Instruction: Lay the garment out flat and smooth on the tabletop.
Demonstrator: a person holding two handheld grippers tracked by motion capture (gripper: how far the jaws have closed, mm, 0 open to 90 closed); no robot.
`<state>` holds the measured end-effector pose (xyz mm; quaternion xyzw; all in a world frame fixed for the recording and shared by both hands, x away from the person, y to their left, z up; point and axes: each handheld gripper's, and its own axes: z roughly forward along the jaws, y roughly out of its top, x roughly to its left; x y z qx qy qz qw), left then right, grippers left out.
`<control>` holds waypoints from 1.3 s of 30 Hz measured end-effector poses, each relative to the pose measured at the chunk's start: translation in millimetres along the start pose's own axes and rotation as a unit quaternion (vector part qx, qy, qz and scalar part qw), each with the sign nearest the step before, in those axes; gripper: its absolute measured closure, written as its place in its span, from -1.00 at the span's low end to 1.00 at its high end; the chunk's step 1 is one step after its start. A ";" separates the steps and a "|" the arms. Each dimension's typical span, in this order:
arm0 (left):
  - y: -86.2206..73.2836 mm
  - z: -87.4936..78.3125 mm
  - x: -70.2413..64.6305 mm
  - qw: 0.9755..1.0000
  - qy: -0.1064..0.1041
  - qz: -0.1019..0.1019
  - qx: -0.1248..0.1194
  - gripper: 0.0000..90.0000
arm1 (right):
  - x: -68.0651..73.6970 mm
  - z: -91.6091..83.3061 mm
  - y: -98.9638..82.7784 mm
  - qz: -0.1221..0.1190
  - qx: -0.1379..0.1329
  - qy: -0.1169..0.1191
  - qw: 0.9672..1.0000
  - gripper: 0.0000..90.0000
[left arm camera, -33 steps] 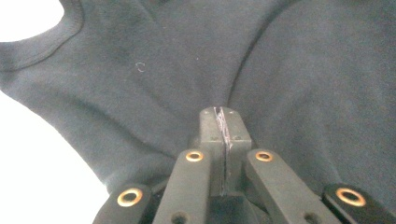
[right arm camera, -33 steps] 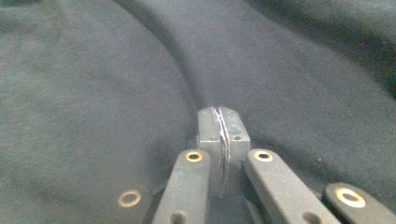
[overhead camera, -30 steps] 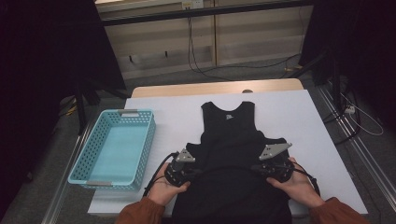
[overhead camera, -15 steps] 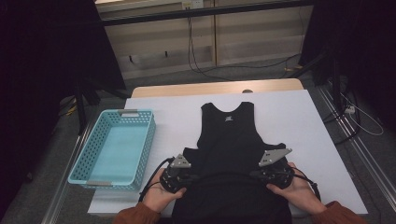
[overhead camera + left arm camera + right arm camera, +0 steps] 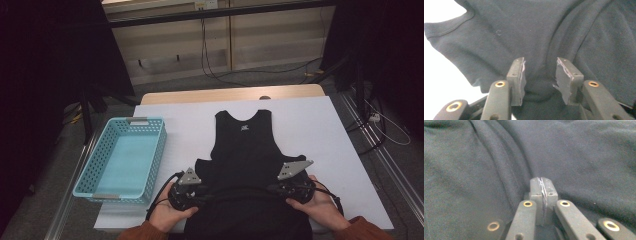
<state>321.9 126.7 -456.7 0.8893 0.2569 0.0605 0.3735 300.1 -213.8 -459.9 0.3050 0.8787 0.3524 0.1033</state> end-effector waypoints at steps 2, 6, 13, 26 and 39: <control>0.5 2.2 -3.0 1.000 -0.014 -0.003 0.002 0.47 | 0.4 0.0 -0.2 0.001 0.000 -0.001 1.000 1.00; 2.1 0.2 -8.2 1.000 -0.015 -0.006 0.014 0.91 | 1.9 -0.5 -0.2 -0.006 0.003 -0.004 1.000 1.00; -0.4 -5.1 -9.9 1.000 -0.015 -0.008 0.019 1.00 | 7.7 -2.9 -2.5 -0.008 0.005 -0.002 1.000 1.00; -8.7 -14.7 -18.4 0.999 -0.030 -0.013 0.029 1.00 | 22.6 -6.6 -7.1 -0.011 0.006 0.006 1.000 1.00; -19.0 -24.7 -30.6 0.999 -0.034 -0.010 0.036 1.00 | 46.6 -11.6 -13.6 -0.015 0.007 0.020 1.000 1.00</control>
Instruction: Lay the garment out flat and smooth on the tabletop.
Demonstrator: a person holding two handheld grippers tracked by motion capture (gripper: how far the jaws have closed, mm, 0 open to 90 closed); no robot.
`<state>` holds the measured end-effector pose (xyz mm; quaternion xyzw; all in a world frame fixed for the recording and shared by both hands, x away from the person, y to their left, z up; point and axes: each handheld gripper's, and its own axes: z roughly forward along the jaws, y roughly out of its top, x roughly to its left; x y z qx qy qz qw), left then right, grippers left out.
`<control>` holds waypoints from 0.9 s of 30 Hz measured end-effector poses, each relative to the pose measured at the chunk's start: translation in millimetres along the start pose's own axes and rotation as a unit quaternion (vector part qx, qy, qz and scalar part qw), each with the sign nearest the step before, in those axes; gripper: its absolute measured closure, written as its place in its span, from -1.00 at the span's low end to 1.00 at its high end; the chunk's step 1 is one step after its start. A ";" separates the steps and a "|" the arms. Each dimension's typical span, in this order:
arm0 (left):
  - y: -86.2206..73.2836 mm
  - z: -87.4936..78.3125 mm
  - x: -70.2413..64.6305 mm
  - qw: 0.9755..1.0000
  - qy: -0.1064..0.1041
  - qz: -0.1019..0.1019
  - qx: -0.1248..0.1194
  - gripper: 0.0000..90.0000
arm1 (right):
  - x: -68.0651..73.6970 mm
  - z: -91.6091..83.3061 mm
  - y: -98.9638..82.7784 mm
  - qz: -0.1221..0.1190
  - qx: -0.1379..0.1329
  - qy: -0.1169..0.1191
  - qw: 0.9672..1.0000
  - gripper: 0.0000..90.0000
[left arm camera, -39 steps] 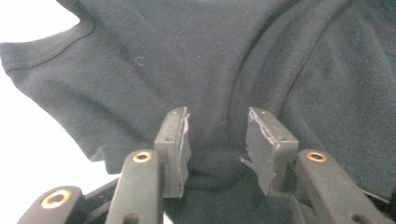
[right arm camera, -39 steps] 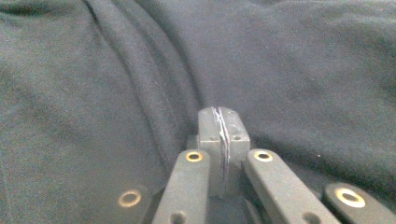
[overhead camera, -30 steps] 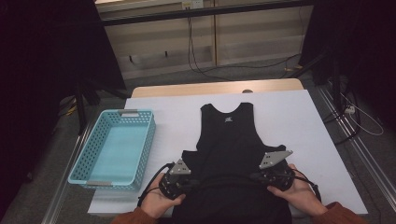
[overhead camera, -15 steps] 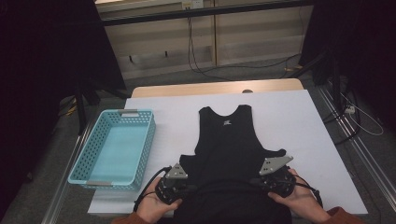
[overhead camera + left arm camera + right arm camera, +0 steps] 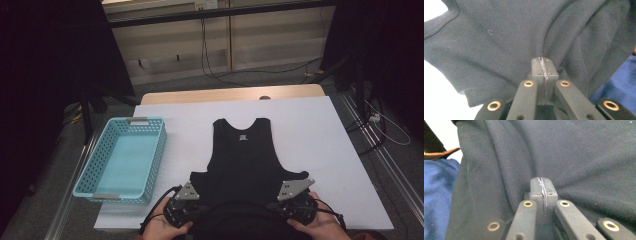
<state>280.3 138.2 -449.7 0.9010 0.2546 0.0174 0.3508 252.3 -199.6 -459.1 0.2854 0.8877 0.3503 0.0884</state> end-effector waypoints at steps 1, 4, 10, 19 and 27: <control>0.0 0.0 0.0 1.000 0.000 0.000 0.000 1.00 | 1.2 -0.1 -0.4 -0.002 0.000 0.002 1.000 1.00; -2.8 -2.1 -3.2 1.000 -0.001 -0.005 0.000 1.00 | 5.2 -0.7 -1.1 -0.002 0.000 0.005 1.000 1.00; -7.2 -6.3 -9.0 1.000 -0.005 -0.003 -0.001 1.00 | 12.2 -1.6 -2.9 0.000 0.000 0.011 1.000 1.00; -12.4 -11.4 -18.2 1.000 -0.013 0.002 0.000 1.00 | 21.8 -2.2 -4.8 -0.003 0.000 0.026 1.000 0.99; -1.3 -10.3 -7.7 0.999 0.007 -0.005 -0.032 0.43 | 6.4 -4.7 1.7 0.016 -0.029 0.002 0.999 0.40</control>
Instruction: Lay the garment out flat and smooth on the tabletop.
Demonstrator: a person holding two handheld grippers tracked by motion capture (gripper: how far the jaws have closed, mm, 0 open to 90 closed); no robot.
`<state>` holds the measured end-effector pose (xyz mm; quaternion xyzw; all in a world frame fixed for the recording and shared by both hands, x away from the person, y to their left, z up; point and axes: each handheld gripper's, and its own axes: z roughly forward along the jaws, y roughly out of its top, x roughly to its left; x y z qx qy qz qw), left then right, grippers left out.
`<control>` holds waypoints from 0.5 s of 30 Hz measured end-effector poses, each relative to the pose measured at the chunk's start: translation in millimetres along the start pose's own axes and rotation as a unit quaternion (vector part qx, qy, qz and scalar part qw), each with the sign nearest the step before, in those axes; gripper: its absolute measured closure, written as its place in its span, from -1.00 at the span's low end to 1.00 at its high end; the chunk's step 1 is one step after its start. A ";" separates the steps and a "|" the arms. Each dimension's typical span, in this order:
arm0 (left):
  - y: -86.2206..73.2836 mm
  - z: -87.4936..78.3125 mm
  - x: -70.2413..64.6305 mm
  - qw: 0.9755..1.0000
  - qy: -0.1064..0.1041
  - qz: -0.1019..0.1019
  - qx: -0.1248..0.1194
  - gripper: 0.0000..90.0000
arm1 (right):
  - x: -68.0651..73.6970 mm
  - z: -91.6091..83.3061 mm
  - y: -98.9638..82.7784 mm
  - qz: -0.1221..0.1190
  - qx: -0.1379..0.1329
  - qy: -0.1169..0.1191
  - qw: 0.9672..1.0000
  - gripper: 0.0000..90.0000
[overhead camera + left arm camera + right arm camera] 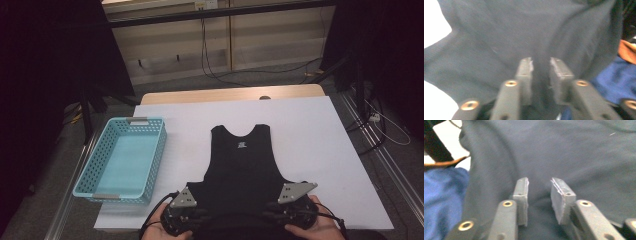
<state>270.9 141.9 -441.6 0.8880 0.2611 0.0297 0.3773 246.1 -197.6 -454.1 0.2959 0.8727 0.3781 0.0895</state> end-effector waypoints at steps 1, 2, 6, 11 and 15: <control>2.2 -0.2 3.3 1.000 0.004 -0.002 -0.007 0.23 | -6.9 -1.7 2.9 0.008 -0.012 -0.012 1.000 0.32; 4.6 0.1 6.9 1.000 0.011 -0.005 -0.012 0.13 | -10.8 -2.5 4.5 0.010 -0.017 -0.018 1.000 0.30; 16.6 5.6 24.2 0.998 0.047 -0.009 -0.031 -0.16 | -25.1 -4.1 9.6 0.020 -0.033 -0.039 0.999 0.25; 34.4 14.7 41.8 0.996 0.066 -0.022 -0.058 -0.44 | -43.9 -5.2 16.0 0.021 -0.047 -0.067 0.996 0.21; 50.6 23.0 51.8 0.994 0.080 -0.020 -0.071 -0.65 | -60.9 -9.5 23.5 0.022 -0.065 -0.085 0.994 0.27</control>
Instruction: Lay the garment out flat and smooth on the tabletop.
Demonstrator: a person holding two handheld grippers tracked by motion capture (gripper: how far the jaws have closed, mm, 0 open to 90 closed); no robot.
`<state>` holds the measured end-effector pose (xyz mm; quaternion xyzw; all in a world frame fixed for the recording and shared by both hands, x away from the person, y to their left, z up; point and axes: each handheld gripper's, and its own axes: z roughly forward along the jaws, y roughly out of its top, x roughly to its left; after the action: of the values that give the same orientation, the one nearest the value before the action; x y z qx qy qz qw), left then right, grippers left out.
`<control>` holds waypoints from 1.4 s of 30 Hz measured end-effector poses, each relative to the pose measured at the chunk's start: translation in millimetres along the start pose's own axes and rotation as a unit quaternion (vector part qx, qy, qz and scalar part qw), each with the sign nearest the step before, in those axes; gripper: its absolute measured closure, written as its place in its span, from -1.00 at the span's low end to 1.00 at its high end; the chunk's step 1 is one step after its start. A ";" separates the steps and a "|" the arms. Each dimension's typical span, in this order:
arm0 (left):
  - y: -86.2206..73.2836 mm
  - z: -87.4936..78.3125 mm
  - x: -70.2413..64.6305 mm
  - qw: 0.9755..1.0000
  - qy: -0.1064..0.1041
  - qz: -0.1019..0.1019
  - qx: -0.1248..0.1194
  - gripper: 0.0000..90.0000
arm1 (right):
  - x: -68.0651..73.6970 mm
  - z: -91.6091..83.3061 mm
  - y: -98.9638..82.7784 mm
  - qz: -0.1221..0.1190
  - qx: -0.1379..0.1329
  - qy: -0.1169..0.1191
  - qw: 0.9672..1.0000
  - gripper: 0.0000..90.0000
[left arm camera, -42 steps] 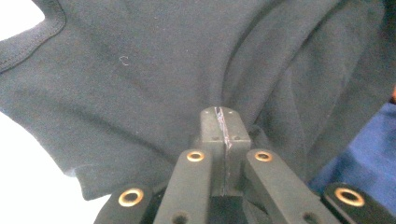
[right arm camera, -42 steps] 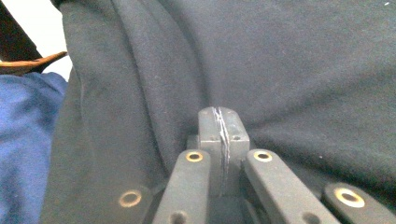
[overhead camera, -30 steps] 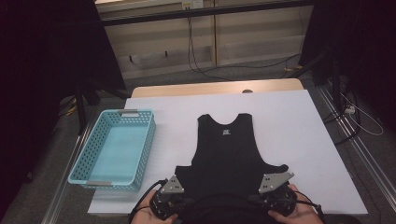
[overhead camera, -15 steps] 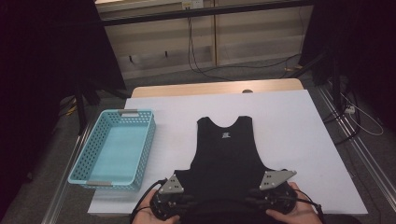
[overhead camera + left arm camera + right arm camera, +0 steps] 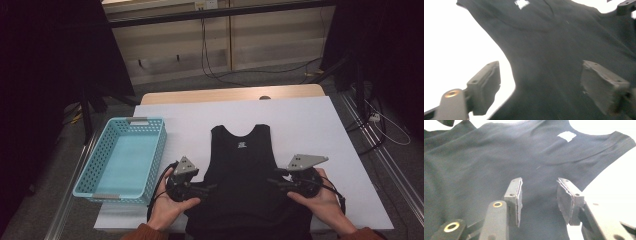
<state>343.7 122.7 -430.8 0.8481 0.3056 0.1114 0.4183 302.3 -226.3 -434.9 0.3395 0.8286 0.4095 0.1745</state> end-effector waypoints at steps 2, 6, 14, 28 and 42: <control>6.8 8.1 4.9 1.000 0.011 0.001 0.001 -0.74 | -9.0 0.6 4.9 0.002 -0.009 -0.008 1.000 0.30; 18.7 22.6 14.2 1.000 0.011 0.007 -0.009 -0.79 | -25.7 4.5 14.4 0.006 -0.019 -0.026 0.999 0.41; 45.1 46.1 37.1 0.999 0.030 0.009 -0.038 -0.78 | -67.5 19.9 32.3 0.031 -0.026 -0.043 0.998 0.58; 61.3 64.3 73.7 0.997 0.072 -0.023 -0.028 -0.76 | -113.5 59.3 46.2 0.057 -0.014 -0.060 0.996 0.65; 59.0 82.5 92.3 0.996 0.082 -0.040 -0.007 -0.65 | -149.6 108.1 57.6 0.064 0.013 -0.083 0.994 0.58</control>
<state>478.2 98.8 -442.6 0.8202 0.3716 0.1661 0.4020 493.8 -246.3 -452.6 0.4268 0.7933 0.3792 0.2116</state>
